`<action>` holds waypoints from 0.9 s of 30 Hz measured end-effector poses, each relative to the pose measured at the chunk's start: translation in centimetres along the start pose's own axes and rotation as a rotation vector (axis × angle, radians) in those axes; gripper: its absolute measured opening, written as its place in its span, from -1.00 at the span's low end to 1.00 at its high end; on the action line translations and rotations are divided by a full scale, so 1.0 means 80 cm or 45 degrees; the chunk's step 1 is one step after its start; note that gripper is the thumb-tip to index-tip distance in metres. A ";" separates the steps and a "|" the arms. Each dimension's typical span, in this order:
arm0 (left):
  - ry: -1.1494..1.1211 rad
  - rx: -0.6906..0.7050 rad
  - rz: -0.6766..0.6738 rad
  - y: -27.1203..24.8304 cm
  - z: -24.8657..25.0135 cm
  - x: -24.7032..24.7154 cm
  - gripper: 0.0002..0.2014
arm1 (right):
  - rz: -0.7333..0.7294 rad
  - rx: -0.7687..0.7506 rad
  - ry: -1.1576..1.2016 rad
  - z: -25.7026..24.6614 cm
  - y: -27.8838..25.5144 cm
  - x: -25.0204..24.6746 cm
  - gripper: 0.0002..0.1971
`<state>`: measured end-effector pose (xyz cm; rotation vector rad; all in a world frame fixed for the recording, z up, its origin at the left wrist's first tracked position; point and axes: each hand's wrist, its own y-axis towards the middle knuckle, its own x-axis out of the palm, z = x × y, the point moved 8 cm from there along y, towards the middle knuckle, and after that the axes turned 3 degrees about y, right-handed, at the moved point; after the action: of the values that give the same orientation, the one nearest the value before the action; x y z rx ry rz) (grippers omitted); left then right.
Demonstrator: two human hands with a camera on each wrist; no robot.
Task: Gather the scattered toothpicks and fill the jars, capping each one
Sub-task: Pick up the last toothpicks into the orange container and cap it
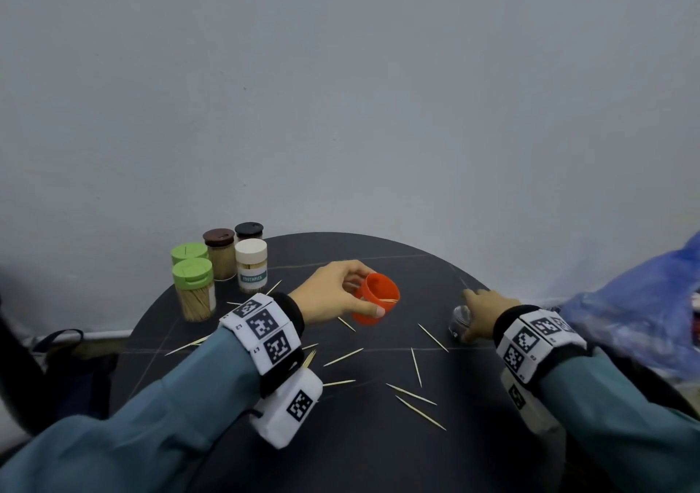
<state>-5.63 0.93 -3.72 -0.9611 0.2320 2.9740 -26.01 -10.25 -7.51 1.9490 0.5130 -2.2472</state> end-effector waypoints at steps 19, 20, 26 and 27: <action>0.043 -0.027 0.033 -0.005 -0.001 -0.006 -0.48 | -0.158 -0.487 0.075 -0.117 -0.067 0.020 -0.65; 0.042 -0.032 0.035 -0.005 -0.001 -0.006 -0.48 | -0.173 -0.526 0.086 -0.120 -0.077 0.020 -0.63; 0.042 -0.045 0.030 -0.003 0.000 -0.001 -0.48 | -0.215 -0.623 0.134 -0.125 -0.116 0.024 -0.35; 0.044 -0.044 0.028 -0.004 0.001 0.001 -0.48 | -0.184 -0.620 0.126 -0.126 -0.116 0.023 -0.38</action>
<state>-5.71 1.23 -3.72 -1.0211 0.1932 2.9927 -19.74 2.03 -8.83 1.8135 1.1239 -1.8649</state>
